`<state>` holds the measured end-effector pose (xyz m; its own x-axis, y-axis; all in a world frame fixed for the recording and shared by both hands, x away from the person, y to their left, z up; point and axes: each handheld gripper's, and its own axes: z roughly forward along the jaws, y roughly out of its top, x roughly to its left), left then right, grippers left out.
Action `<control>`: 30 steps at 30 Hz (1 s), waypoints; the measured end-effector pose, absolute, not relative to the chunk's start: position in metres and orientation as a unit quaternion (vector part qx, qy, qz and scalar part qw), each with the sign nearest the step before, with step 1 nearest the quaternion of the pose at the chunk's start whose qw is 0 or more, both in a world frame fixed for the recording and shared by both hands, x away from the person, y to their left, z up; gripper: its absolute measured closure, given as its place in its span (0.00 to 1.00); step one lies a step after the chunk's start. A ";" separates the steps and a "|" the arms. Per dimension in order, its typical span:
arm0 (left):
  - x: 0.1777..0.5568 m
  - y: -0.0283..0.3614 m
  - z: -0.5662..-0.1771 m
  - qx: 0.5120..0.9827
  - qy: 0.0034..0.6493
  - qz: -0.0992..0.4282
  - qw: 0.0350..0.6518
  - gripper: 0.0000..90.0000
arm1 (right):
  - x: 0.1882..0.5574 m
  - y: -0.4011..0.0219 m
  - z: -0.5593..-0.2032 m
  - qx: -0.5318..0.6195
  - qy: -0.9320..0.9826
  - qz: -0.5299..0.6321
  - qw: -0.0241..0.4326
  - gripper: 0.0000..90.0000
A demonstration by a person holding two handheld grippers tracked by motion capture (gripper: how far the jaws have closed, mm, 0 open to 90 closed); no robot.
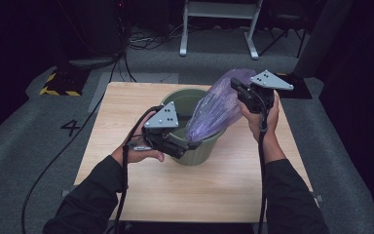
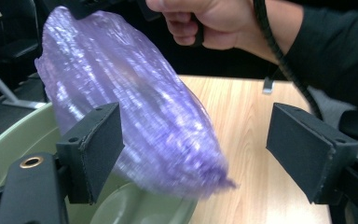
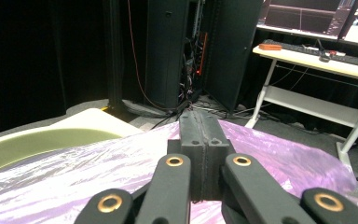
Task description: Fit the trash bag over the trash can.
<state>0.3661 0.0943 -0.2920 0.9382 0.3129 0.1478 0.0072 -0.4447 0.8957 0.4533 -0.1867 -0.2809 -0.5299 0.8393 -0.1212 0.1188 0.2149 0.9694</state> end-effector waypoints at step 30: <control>0.417 0.091 -0.314 0.872 0.161 0.227 0.402 0.56 | 0.413 -0.175 -0.300 0.242 0.762 0.538 0.269 1.00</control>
<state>0.4167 0.0907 -0.3137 0.8447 0.4640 0.2669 0.0982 -0.6245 0.7748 0.4132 -0.1745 -0.3004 -0.7382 0.6575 -0.1506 0.0783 0.3053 0.9490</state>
